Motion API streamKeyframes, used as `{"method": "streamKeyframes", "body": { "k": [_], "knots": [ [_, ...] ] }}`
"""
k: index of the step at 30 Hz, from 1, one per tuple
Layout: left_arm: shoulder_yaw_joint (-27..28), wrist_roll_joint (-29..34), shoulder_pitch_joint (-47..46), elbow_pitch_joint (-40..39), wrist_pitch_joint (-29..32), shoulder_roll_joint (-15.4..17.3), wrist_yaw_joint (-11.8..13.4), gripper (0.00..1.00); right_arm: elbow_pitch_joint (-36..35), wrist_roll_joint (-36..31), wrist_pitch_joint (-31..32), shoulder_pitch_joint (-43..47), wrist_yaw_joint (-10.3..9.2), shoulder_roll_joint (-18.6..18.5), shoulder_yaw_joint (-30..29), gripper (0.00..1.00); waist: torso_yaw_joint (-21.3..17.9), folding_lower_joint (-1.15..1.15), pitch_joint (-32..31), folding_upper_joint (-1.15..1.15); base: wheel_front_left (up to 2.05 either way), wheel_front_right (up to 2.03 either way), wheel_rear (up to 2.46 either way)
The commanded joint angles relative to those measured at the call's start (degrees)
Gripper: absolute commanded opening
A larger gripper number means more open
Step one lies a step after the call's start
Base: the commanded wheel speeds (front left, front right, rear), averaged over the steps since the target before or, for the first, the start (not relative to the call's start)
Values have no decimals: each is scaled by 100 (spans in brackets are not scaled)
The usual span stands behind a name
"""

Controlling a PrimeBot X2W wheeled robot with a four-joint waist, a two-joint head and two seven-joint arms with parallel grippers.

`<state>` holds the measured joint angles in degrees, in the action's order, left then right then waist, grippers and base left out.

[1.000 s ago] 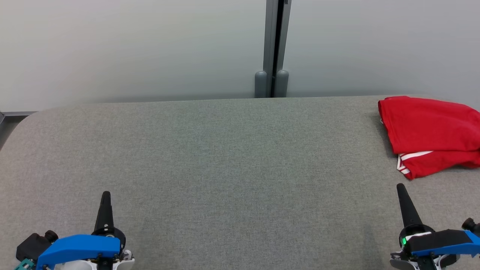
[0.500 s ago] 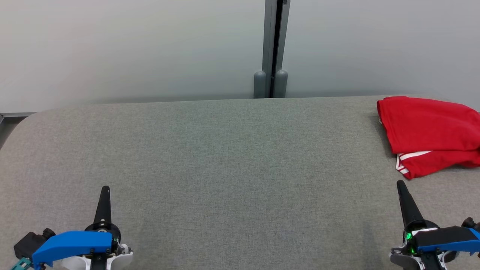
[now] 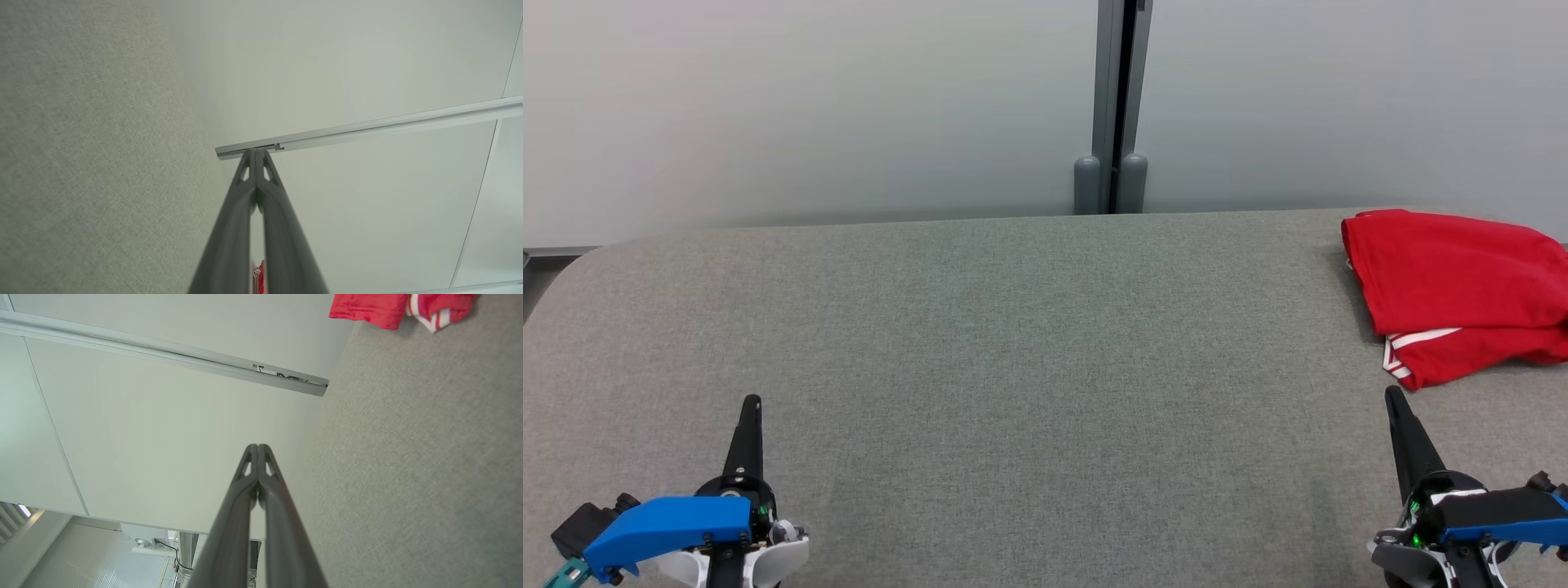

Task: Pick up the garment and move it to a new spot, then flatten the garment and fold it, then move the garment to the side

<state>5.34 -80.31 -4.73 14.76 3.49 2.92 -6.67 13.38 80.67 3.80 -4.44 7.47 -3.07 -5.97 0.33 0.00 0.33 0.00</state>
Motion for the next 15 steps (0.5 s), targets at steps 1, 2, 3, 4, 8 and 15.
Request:
{"method": "streamKeyframes", "body": {
  "k": [1,2,3,4,8,15],
  "knots": [
    [45,-92,-95,-47,42,-2,-60,0,-11,97,33,-100,4,7,-16,0,-1,0,0,0,0,0,0],
    [48,-140,-96,-46,50,-3,-63,0,-9,142,40,-107,4,7,-18,0,-2,0,-1,0,0,0,0],
    [53,-186,-102,-49,61,-3,-56,0,-6,190,56,-113,4,8,-21,0,-3,0,-1,0,0,0,0],
    [58,-229,-108,-51,73,-2,-54,0,-3,235,70,-119,4,9,-23,0,-4,0,-2,0,0,0,0],
    [71,-407,-125,-59,115,-3,-65,0,10,402,110,-143,4,10,-33,0,-9,0,-4,0,0,0,0],
    [89,-706,-156,-66,198,-5,-77,0,34,693,176,-157,4,15,-47,0,-17,0,-8,0,0,0,0]
  ]
}}
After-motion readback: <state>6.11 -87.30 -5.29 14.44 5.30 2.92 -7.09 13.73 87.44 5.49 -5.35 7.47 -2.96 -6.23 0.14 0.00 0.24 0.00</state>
